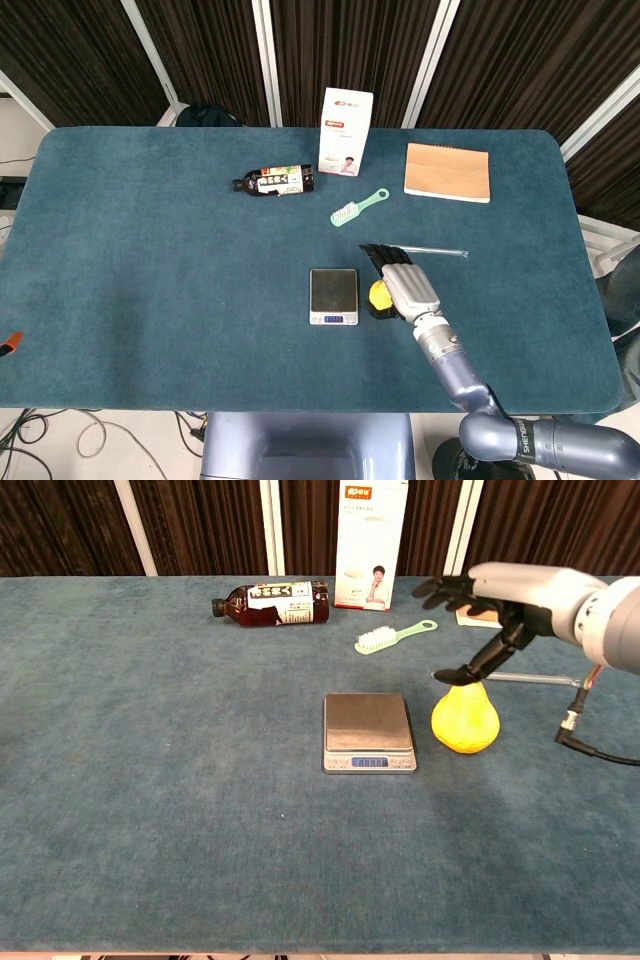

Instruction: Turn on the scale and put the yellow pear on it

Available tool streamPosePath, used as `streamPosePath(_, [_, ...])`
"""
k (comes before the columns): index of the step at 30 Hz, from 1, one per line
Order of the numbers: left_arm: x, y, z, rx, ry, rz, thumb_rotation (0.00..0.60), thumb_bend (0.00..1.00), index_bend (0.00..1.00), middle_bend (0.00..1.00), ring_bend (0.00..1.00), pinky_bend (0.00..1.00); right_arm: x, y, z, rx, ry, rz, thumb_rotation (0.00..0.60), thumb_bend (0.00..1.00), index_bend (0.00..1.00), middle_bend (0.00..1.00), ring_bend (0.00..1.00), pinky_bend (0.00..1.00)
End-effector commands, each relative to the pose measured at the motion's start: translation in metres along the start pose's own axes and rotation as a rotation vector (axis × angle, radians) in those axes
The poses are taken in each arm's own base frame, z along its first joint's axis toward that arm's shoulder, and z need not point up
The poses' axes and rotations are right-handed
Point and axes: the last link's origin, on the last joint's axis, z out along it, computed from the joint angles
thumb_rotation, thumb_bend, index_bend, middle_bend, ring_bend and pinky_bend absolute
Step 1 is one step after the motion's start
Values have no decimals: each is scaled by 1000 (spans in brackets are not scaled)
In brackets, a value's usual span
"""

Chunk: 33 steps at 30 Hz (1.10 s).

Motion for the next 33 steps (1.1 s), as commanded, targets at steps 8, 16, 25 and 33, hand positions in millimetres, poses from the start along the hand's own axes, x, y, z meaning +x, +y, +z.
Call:
streamPosePath(8, [-1,1,0,-3,-5,4,600,14,99,0,0,83,-16,39,0,-87,-88,145,600,395,12,86,42,3])
streamPosePath(16, [-1,1,0,-3,-6,3,600,14,99,0,0,83,-29,58,7,-129,-100,215,600,395,12,86,51,28])
streamPosePath(25, [-2,2,-1,-8,-13,3,600,14,99,0,0,83,-39,63,13,-135,-103,208,600,395,16,123,181,194])
streamPosePath(33, [-3,3,-1,-10,-17,5,600,14,99,0,0,83,-46,62,18,-134,-87,175,600,395,142,316,359,397])
